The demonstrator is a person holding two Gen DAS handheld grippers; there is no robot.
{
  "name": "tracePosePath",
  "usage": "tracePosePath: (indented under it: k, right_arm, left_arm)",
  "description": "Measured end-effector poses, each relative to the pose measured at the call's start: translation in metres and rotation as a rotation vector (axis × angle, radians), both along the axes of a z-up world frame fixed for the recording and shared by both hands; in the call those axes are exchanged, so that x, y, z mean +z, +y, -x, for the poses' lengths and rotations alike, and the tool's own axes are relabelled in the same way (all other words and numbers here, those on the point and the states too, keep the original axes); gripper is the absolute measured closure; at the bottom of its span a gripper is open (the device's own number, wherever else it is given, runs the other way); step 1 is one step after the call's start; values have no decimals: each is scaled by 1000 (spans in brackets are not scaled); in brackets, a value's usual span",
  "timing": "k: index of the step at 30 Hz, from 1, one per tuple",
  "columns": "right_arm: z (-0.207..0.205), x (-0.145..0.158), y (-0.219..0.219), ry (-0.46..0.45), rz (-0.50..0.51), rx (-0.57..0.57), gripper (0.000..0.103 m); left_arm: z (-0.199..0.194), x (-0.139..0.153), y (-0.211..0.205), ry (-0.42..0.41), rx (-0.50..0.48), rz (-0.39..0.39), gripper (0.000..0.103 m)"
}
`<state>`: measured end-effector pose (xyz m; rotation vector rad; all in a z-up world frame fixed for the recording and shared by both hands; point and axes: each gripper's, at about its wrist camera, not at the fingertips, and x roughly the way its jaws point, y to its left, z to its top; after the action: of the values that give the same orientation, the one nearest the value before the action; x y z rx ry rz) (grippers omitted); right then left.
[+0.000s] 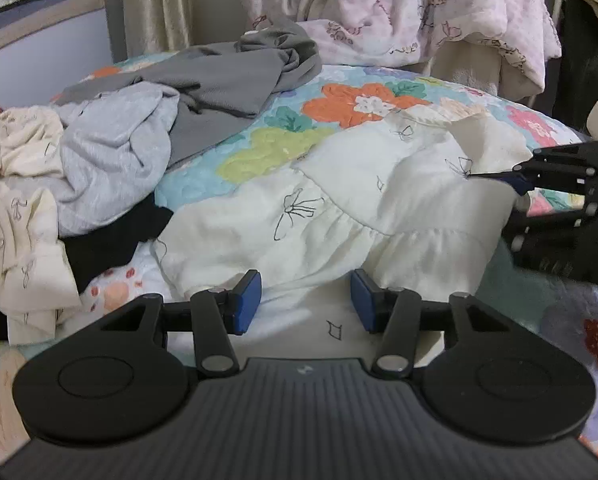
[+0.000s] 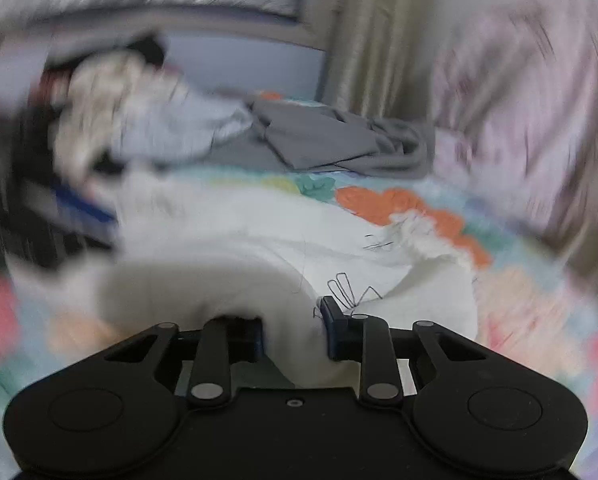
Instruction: Fold clothes
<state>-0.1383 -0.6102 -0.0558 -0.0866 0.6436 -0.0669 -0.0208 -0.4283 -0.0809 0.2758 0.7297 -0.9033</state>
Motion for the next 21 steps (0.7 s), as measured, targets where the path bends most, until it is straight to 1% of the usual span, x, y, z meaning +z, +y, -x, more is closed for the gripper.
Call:
tracePosePath:
  k: [1, 2, 3, 5, 7, 10, 11, 13, 15, 16, 18, 20, 21]
  right_arm:
    - [5, 6, 0, -8, -58, 5, 71]
    - [9, 12, 5, -24, -70, 26, 72]
    - [14, 18, 12, -37, -44, 50, 72]
    - [17, 24, 27, -51, 43, 90, 72]
    - [23, 25, 35, -77, 72, 120, 74]
    - [24, 32, 34, -102, 5, 131, 76]
    - [25, 35, 31, -109, -25, 136, 76]
    - [30, 44, 35, -137, -77, 148, 76]
    - [33, 50, 48, -155, -70, 188, 76]
    - [34, 52, 55, -163, -63, 213, 76]
    - [40, 58, 66, -182, -102, 271, 76]
    - [46, 66, 72, -191, -177, 317, 76]
    - [47, 71, 70, -194, -245, 336, 76]
  left_arm:
    - [2, 2, 2, 3, -5, 8, 55]
    - [6, 4, 5, -6, -7, 13, 55]
    - [12, 5, 8, -25, -10, 16, 55]
    - [23, 5, 15, -60, -16, 25, 55]
    - [29, 3, 20, -71, -13, 39, 55]
    - [29, 6, 27, -30, 20, 91, 56]
    - [30, 9, 31, -24, 29, 110, 56]
    - [36, 19, 42, -29, 83, 150, 56]
    - [42, 26, 60, -2, 147, 224, 56]
    - [46, 29, 69, 9, 169, 249, 56]
    - [54, 33, 86, 22, 204, 278, 56]
    - [62, 42, 103, 32, 222, 303, 56]
    - [66, 50, 112, 41, 229, 316, 56]
